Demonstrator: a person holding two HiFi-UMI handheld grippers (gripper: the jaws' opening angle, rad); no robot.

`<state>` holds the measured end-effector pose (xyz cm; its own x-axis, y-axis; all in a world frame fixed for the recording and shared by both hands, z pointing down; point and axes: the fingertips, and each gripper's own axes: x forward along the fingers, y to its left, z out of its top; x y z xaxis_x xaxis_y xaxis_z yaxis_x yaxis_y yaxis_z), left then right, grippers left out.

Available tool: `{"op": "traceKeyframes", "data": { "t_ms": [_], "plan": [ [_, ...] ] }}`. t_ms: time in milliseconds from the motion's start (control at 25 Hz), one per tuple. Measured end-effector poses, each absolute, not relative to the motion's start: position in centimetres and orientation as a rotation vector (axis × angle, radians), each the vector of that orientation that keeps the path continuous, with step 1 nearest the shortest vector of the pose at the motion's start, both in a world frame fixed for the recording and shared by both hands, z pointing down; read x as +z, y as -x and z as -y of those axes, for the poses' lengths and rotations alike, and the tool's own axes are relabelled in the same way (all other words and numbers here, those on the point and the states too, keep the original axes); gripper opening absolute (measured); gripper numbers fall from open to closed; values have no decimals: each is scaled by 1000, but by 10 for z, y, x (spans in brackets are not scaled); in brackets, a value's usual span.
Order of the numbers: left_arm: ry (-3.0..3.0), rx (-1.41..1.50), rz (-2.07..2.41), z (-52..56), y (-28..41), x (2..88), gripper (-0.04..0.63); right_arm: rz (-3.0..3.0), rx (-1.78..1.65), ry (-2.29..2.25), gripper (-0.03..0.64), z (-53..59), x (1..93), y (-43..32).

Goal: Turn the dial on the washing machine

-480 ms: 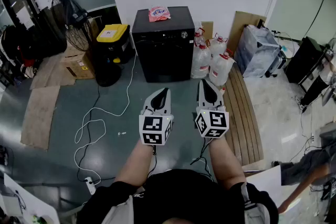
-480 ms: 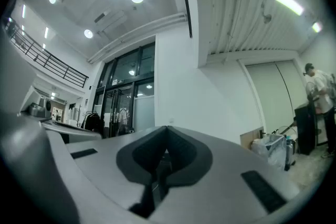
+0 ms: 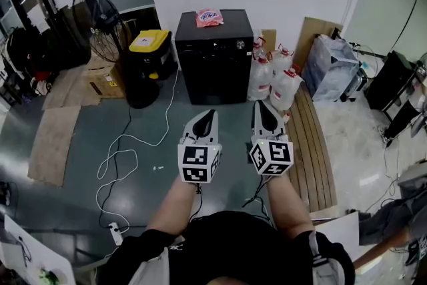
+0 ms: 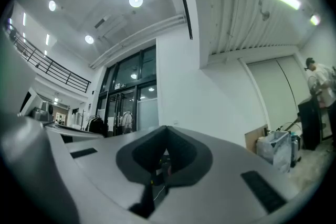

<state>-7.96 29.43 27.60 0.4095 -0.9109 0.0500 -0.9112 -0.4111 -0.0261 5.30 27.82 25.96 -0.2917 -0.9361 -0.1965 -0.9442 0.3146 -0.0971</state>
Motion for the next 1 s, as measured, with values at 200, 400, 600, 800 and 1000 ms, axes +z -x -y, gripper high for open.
{"op": "traceKeyframes", "data": {
  "t_ms": [200,400,600,800,1000],
  "plan": [
    [-2614,80,1712,-285,95,281,12,-2370,66,1740,0,-277,265,-43],
    [-2628,66,1697,-278,109,286,12,-2358,71,1769,0,-269,273,-32],
    [-2634,77,1684,-267,114,289,12,-2357,76,1775,0,-256,273,-27],
    [-2631,95,1691,-241,112,305,12,-2368,77,1757,0,-226,284,-26],
    [-2631,108,1727,-187,104,311,12,-2388,77,1728,0,-169,295,-32]
  ]
}}
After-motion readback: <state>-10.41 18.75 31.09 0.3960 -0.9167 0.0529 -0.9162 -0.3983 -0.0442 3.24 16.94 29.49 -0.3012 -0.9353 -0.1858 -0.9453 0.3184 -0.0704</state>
